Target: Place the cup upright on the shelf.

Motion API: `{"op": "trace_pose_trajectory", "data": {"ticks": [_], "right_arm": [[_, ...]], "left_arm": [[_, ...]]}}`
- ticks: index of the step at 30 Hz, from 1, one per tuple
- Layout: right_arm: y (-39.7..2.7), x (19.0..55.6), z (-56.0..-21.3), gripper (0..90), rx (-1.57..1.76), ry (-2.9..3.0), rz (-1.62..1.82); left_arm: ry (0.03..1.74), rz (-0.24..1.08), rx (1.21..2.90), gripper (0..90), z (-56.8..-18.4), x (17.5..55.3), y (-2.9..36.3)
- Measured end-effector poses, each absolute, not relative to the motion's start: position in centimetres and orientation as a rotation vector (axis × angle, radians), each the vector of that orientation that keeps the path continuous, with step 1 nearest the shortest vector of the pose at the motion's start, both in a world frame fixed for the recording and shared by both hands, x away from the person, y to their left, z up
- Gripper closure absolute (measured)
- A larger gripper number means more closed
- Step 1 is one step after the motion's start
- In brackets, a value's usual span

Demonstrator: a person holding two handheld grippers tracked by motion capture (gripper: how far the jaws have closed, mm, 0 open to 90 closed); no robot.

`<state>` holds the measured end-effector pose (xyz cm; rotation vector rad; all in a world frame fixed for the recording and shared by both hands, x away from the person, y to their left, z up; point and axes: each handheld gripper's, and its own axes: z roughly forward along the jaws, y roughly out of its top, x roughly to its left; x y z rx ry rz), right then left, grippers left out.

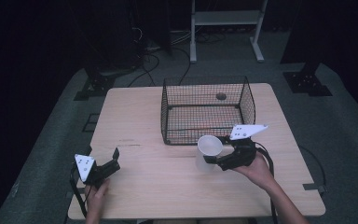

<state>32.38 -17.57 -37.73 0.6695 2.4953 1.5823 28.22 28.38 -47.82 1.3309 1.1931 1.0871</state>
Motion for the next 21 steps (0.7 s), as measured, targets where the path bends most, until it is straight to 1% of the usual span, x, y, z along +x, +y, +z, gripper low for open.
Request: {"op": "trace_pose_trajectory", "data": {"ticks": [8, 21], "right_arm": [[-17.3, 33.0, -36.5, 19.5, 0.64, 2.508, 1.592], [-16.5, 34.9, -33.7, 19.5, 0.604, 2.511, 1.563]], "left_arm": [[1.193, 1.085, 1.331, 0.0, -47.8, 28.2, 28.4], [1.191, 1.083, 1.332, 0.0, -47.8, 28.2, 28.4]]}}
